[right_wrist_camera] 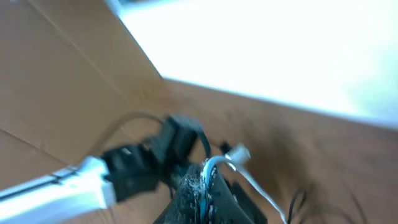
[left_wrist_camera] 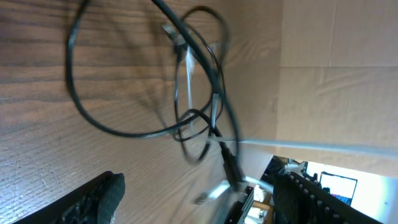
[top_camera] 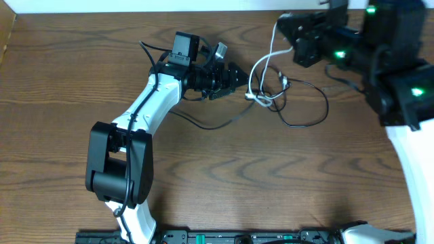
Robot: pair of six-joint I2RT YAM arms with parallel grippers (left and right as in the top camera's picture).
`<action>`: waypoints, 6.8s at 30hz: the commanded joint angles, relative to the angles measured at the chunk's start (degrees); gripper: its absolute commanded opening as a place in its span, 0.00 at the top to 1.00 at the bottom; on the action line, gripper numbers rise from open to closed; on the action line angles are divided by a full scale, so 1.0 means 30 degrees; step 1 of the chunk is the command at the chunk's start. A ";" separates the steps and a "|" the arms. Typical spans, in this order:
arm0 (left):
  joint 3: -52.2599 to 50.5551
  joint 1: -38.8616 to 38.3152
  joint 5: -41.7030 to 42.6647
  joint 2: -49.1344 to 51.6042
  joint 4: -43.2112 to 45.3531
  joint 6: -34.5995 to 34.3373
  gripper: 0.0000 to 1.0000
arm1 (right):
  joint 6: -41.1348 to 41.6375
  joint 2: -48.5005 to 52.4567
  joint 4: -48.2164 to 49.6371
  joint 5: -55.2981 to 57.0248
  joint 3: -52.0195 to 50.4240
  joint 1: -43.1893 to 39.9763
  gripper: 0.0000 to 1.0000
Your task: Untangle cables
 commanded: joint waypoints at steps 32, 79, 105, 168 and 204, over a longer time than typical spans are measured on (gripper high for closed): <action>0.0182 0.4707 -0.1311 -0.1348 -0.5508 0.6666 0.19 | 0.0066 -0.1443 0.0022 0.4364 0.1005 -0.8422 0.99; 0.0648 0.0561 -0.9515 -0.5690 -0.8670 0.7475 0.19 | 0.1086 1.1657 0.7817 0.5399 0.1013 -1.5744 0.01; 0.0342 -0.3978 -0.9369 -0.3810 -0.7679 0.1749 0.22 | -0.1275 0.8145 -0.7176 0.1894 0.0692 -1.1132 0.17; 0.0852 0.0874 -1.8666 -1.3027 -0.8990 0.2477 0.93 | -0.7737 1.0513 -0.8910 0.3534 0.0321 -0.1705 0.26; 0.0845 0.4619 -1.5773 -1.1147 -0.9901 0.2470 0.92 | -1.4877 1.7573 -0.5085 0.6317 0.0306 0.1756 0.73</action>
